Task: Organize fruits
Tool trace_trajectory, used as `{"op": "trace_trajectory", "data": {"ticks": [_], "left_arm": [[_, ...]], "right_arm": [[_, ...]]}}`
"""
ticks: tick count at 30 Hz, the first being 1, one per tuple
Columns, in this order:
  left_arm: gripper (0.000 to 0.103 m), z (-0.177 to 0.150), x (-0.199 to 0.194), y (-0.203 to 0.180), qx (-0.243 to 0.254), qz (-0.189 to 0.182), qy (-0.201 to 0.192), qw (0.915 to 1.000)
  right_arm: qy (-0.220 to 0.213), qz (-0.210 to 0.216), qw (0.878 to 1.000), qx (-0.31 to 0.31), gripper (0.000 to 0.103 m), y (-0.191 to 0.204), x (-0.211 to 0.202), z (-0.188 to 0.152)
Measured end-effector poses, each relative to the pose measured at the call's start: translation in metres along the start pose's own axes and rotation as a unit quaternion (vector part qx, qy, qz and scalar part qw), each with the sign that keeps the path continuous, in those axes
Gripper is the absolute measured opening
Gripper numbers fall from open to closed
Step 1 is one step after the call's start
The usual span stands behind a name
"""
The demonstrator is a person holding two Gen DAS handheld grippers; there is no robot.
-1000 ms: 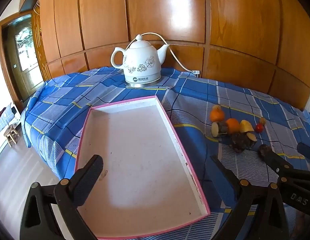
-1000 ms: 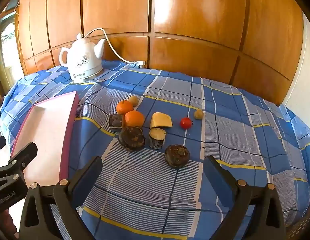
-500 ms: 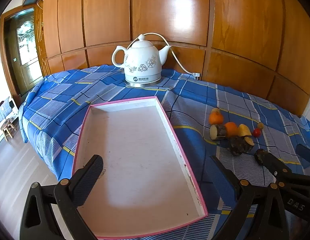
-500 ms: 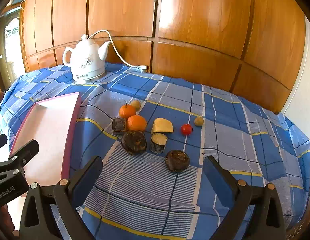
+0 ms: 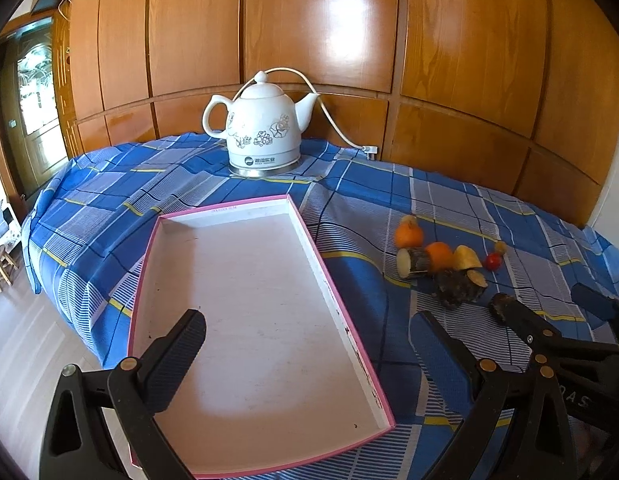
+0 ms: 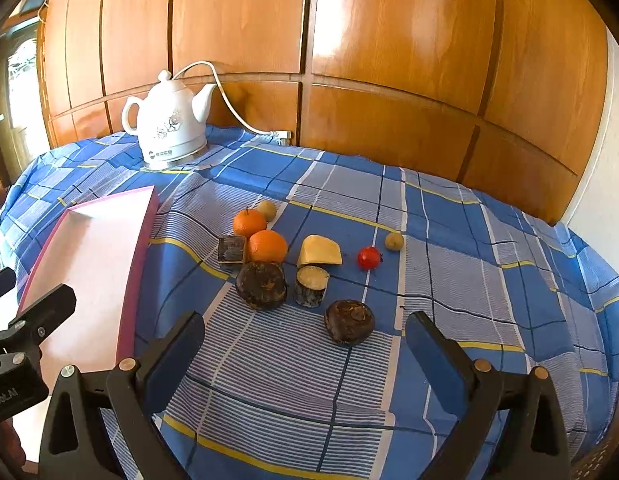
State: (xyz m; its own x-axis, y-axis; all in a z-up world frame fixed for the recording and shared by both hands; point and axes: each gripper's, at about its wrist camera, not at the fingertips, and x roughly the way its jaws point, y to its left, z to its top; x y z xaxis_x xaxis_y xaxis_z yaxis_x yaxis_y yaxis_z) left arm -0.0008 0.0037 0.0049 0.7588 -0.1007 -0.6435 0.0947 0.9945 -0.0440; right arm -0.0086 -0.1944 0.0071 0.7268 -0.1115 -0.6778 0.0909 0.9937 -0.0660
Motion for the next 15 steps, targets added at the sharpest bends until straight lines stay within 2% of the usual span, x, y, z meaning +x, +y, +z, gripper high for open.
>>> {"op": "trace_trajectory", "data": {"ticks": [6, 15], "left_arm": [[0.103, -0.0019, 0.0004, -0.0007, 0.009, 0.008, 0.003, 0.9999], [0.103, -0.0033, 0.0005, 0.0016, 0.003, 0.000, 0.004, 1.0000]], "right_arm": [[0.001, 0.001, 1.000, 0.000, 0.102, 0.0007, -0.0003, -0.0004], [-0.003, 0.000, 1.000, 0.000, 0.102, 0.0002, -0.0031, -0.0006]]}}
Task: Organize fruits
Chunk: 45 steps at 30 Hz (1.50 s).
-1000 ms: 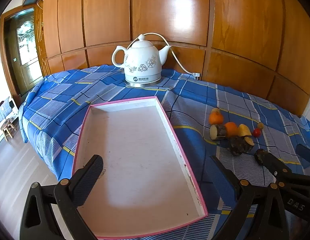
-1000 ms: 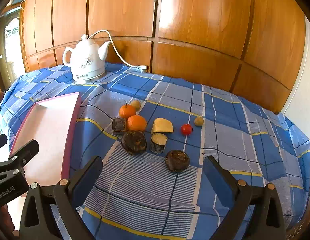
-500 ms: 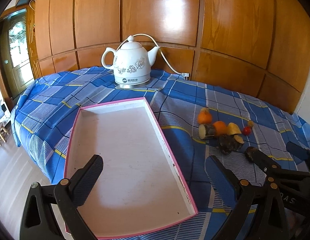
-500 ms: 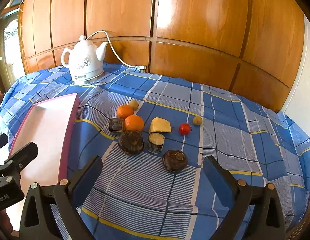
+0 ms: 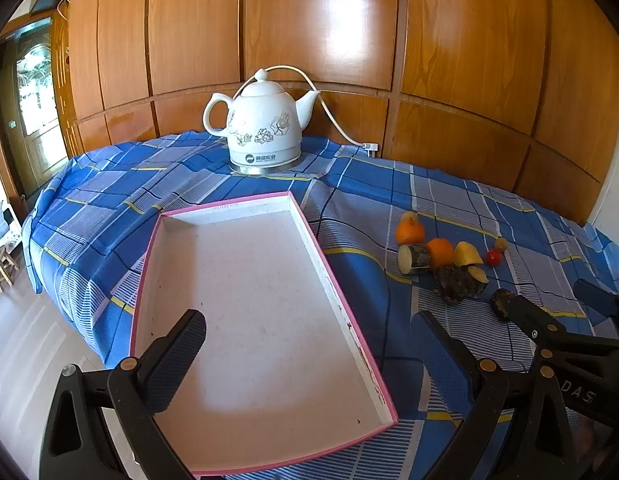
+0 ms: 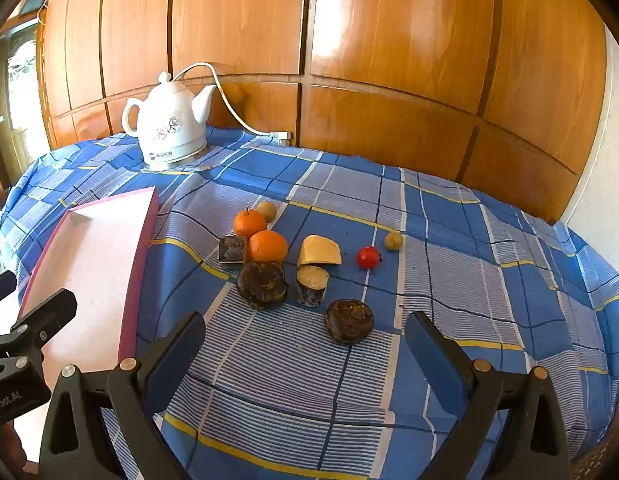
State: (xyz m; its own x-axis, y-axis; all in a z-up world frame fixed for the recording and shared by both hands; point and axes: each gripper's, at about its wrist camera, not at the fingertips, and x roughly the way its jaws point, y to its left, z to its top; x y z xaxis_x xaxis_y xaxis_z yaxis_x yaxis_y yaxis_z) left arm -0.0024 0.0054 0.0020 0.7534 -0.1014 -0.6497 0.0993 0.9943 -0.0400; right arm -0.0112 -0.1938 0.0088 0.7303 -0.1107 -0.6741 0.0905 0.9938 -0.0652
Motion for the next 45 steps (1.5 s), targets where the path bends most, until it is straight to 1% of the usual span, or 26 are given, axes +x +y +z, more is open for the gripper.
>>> {"op": "trace_trajectory", "data": {"ticks": [6, 23, 32, 35, 40, 43, 45], "left_arm": [[0.103, -0.001, 0.000, 0.000, -0.004, -0.011, 0.004, 0.9999], [0.103, -0.001, -0.003, -0.003, 0.004, -0.012, 0.000, 0.9999], [0.103, 0.000, -0.002, -0.010, 0.018, -0.022, 0.002, 0.9996], [0.103, 0.000, 0.000, -0.014, 0.025, -0.027, 0.005, 0.9993], [0.103, 0.003, 0.005, -0.023, 0.057, -0.031, 0.016, 0.9978], [0.103, 0.007, 0.012, -0.029, 0.075, -0.041, 0.029, 0.9959], [0.103, 0.011, 0.016, -0.034, 0.087, -0.049, 0.033, 0.9944]], "right_arm": [[-0.002, 0.001, 1.000, -0.001, 0.102, 0.000, -0.001, 0.000], [-0.005, 0.000, 1.000, 0.004, 0.102, -0.003, -0.002, 0.000], [-0.003, 0.003, 1.000, 0.007, 0.102, -0.010, 0.000, 0.001], [0.002, 0.008, 1.000, 0.010, 0.102, -0.018, 0.004, 0.003], [0.014, 0.036, 0.999, 0.007, 0.102, -0.042, 0.011, 0.016], [0.025, 0.060, 0.998, 0.008, 0.102, -0.068, 0.016, 0.033], [0.033, 0.060, 0.998, 0.006, 0.102, -0.089, 0.022, 0.045]]}}
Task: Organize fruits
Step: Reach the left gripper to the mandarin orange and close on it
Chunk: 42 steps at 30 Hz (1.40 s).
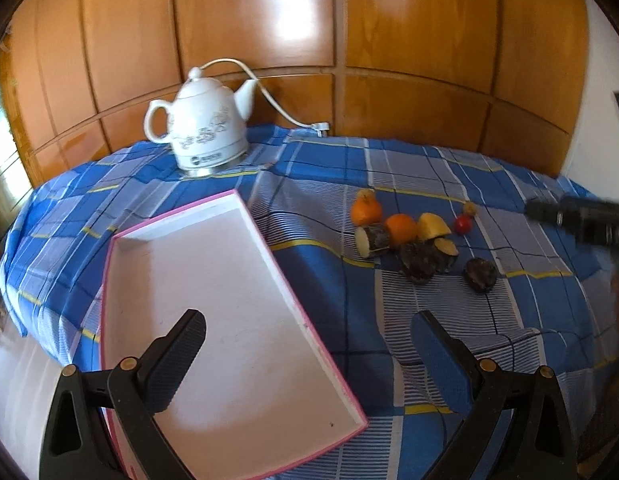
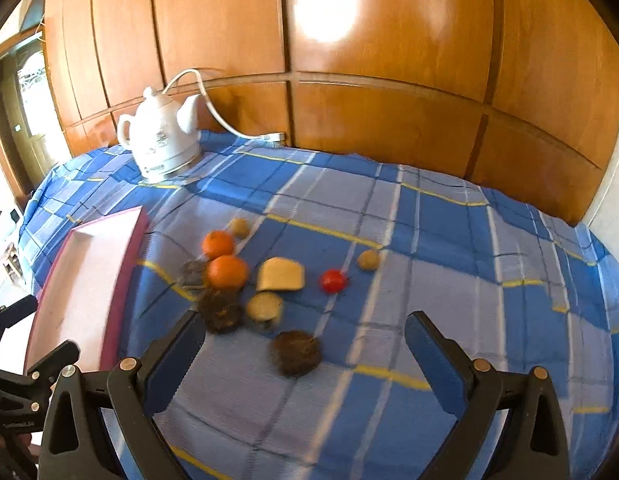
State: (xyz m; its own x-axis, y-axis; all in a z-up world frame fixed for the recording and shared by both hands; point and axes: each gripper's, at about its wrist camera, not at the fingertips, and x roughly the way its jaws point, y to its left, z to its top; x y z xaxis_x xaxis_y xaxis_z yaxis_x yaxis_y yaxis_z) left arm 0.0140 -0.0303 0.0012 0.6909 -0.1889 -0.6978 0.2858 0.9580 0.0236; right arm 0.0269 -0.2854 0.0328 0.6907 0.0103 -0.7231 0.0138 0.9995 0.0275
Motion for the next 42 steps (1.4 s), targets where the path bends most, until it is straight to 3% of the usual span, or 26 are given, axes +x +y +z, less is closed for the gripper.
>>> {"op": "trace_trajectory", "data": {"ticks": [5, 10, 13, 19, 22, 24, 29, 34, 42], "left_arm": [[0.103, 0.010, 0.009, -0.009, 0.028, -0.019, 0.003, 0.9994], [0.103, 0.020, 0.020, -0.010, 0.034, -0.044, 0.014, 0.9984], [0.103, 0.025, 0.029, -0.009, 0.029, -0.055, 0.028, 0.9977], [0.102, 0.040, 0.047, -0.009, 0.033, -0.051, 0.060, 0.9963], [0.092, 0.046, 0.057, -0.009, 0.028, -0.054, 0.068, 0.9958], [0.075, 0.050, 0.068, -0.011, 0.025, -0.066, 0.086, 0.9938], [0.050, 0.060, 0.090, -0.016, -0.003, -0.101, 0.122, 0.9874], [0.049, 0.075, 0.105, -0.025, -0.031, -0.118, 0.133, 0.9835], [0.046, 0.110, 0.132, -0.024, -0.035, -0.102, 0.133, 0.9853]], "right_arm": [[0.019, -0.023, 1.000, -0.004, 0.102, -0.048, 0.017, 0.017], [0.050, -0.027, 0.997, 0.046, 0.099, -0.093, 0.044, 0.012], [0.066, -0.005, 0.994, 0.084, 0.097, -0.103, 0.048, 0.012], [0.060, 0.005, 0.995, 0.084, 0.097, -0.098, 0.044, 0.014], [0.054, 0.004, 0.995, 0.078, 0.097, -0.096, 0.042, 0.015], [0.053, 0.006, 0.996, 0.077, 0.097, -0.096, 0.042, 0.017], [0.051, 0.005, 0.996, 0.070, 0.096, -0.094, 0.043, 0.017], [0.056, 0.006, 0.996, 0.065, 0.096, -0.092, 0.044, 0.017], [0.055, 0.007, 0.996, 0.069, 0.095, -0.092, 0.043, 0.017]]}}
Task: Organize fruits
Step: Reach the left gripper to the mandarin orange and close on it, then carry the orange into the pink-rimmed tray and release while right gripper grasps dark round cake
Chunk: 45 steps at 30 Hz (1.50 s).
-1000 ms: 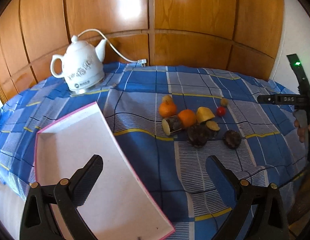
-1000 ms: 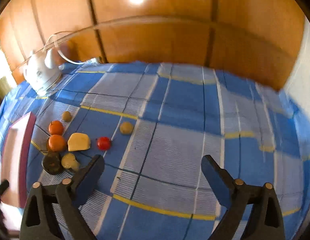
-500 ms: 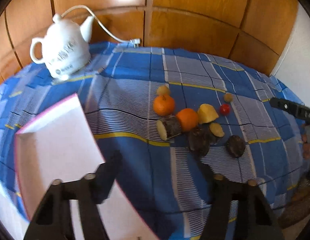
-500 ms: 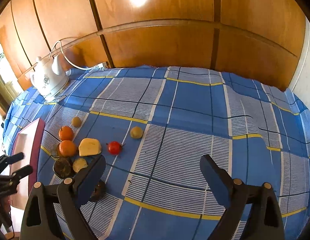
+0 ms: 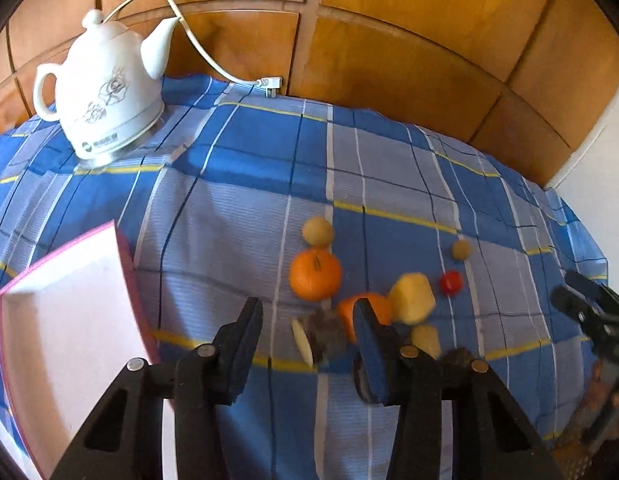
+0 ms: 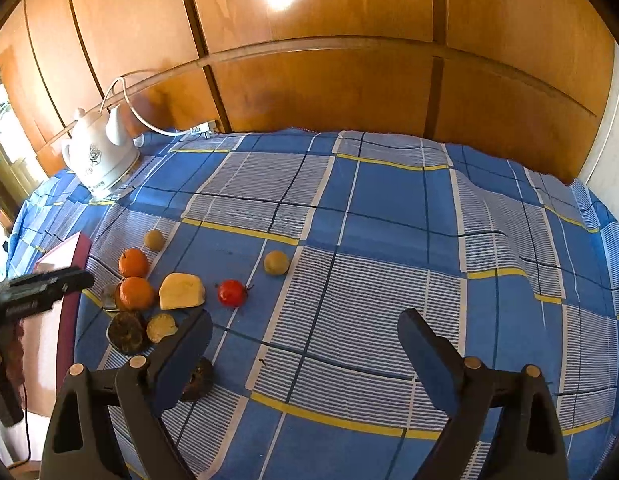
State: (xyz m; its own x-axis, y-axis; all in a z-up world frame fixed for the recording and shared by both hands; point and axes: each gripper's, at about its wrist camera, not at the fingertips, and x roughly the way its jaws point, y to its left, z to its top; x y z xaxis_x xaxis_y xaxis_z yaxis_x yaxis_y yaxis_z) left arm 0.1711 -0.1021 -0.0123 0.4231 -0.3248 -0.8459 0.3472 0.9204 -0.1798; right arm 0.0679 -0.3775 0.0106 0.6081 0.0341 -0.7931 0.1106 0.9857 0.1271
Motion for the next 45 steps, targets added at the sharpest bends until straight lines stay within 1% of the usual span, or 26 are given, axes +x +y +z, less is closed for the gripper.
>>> {"op": "trace_trajectory", "data": {"ticks": [4, 8, 9, 10, 11, 12, 13, 15, 18, 20, 21, 23, 24, 26, 28, 31, 33, 35, 37, 39, 42, 45], "left_arm": [[0.048, 0.015, 0.022, -0.005, 0.010, 0.004, 0.014, 0.9998], [0.050, 0.025, 0.050, -0.008, 0.001, -0.008, 0.048, 0.9988], [0.049, 0.026, 0.054, -0.009, 0.002, -0.008, 0.051, 0.9986], [0.049, 0.026, 0.058, -0.011, 0.005, 0.000, 0.051, 0.9987], [0.044, 0.027, 0.061, -0.012, 0.011, 0.012, 0.047, 0.9988], [0.039, 0.027, 0.063, -0.011, 0.016, 0.016, 0.043, 0.9988], [0.039, 0.027, 0.063, -0.010, 0.015, 0.010, 0.040, 0.9990], [0.038, 0.028, 0.061, -0.004, 0.004, -0.003, 0.034, 0.9994], [0.038, 0.027, 0.053, 0.004, -0.006, -0.006, 0.019, 0.9998], [0.038, 0.025, 0.042, 0.011, -0.019, -0.019, 0.004, 0.9996], [0.038, 0.024, 0.037, 0.012, -0.021, -0.020, -0.003, 0.9996], [0.038, 0.021, 0.025, 0.015, -0.020, -0.021, -0.018, 0.9994], [0.038, 0.018, 0.017, 0.017, -0.020, -0.024, -0.025, 0.9992], [0.038, 0.015, 0.004, 0.020, -0.024, -0.031, -0.036, 0.9986], [0.038, 0.008, -0.008, 0.025, -0.029, -0.035, -0.045, 0.9980], [0.038, -0.004, -0.025, 0.034, -0.035, -0.037, -0.056, 0.9972], [0.038, -0.014, -0.037, 0.041, -0.037, -0.037, -0.064, 0.9966], [0.038, -0.025, -0.049, 0.050, -0.040, -0.034, -0.070, 0.9961], [0.038, -0.033, -0.057, 0.058, -0.047, -0.032, -0.074, 0.9956], [0.038, -0.044, -0.066, 0.069, -0.053, -0.021, -0.079, 0.9952], [0.038, -0.057, -0.074, 0.086, -0.062, -0.002, -0.084, 0.9946], [0.038, -0.067, -0.081, 0.106, -0.081, 0.013, -0.087, 0.9928]], "right_arm": [[-0.003, -0.001, 1.000, 0.000, 0.095, -0.001, -0.001, 0.001], [-0.003, -0.001, 1.000, -0.001, 0.095, -0.001, 0.000, 0.002], [-0.003, -0.002, 1.000, -0.002, 0.095, -0.001, 0.000, 0.001], [-0.002, -0.002, 1.000, -0.002, 0.095, 0.000, 0.001, 0.002], [-0.002, -0.002, 1.000, -0.003, 0.095, 0.000, 0.001, 0.002], [-0.001, -0.002, 1.000, -0.004, 0.089, 0.000, 0.002, 0.002], [0.000, -0.004, 1.000, -0.006, 0.086, 0.000, 0.003, 0.002], [0.006, -0.006, 1.000, -0.009, 0.076, 0.001, 0.006, 0.001], [0.017, -0.001, 1.000, -0.015, 0.063, 0.003, 0.011, -0.001], [0.023, 0.007, 1.000, -0.016, 0.060, 0.004, 0.013, -0.002], [0.027, 0.012, 0.999, -0.015, 0.058, 0.004, 0.014, -0.002], [0.037, 0.029, 0.999, -0.014, 0.056, 0.005, 0.017, -0.004], [0.041, 0.039, 0.998, -0.013, 0.055, 0.006, 0.018, -0.004], [0.069, 0.095, 0.993, -0.015, 0.055, 0.013, 0.024, -0.007], [0.090, 0.131, 0.987, -0.037, 0.055, 0.027, 0.027, -0.011], [0.107, 0.128, 0.982, -0.088, 0.055, 0.050, 0.033, -0.022], [0.120, 0.120, 0.979, -0.110, 0.055, 0.061, 0.039, -0.029], [0.126, 0.113, 0.978, -0.119, 0.055, 0.063, 0.042, -0.032], [0.130, 0.120, 0.977, -0.119, 0.059, 0.066, 0.045, -0.035], [0.134, 0.128, 0.975, -0.124, 0.067, 0.071, 0.047, -0.037], [0.144, 0.120, 0.972, -0.142, 0.068, 0.083, 0.057, -0.040], [0.152, 0.114, 0.971, -0.149, 0.068, 0.090, 0.067, -0.043]]}}
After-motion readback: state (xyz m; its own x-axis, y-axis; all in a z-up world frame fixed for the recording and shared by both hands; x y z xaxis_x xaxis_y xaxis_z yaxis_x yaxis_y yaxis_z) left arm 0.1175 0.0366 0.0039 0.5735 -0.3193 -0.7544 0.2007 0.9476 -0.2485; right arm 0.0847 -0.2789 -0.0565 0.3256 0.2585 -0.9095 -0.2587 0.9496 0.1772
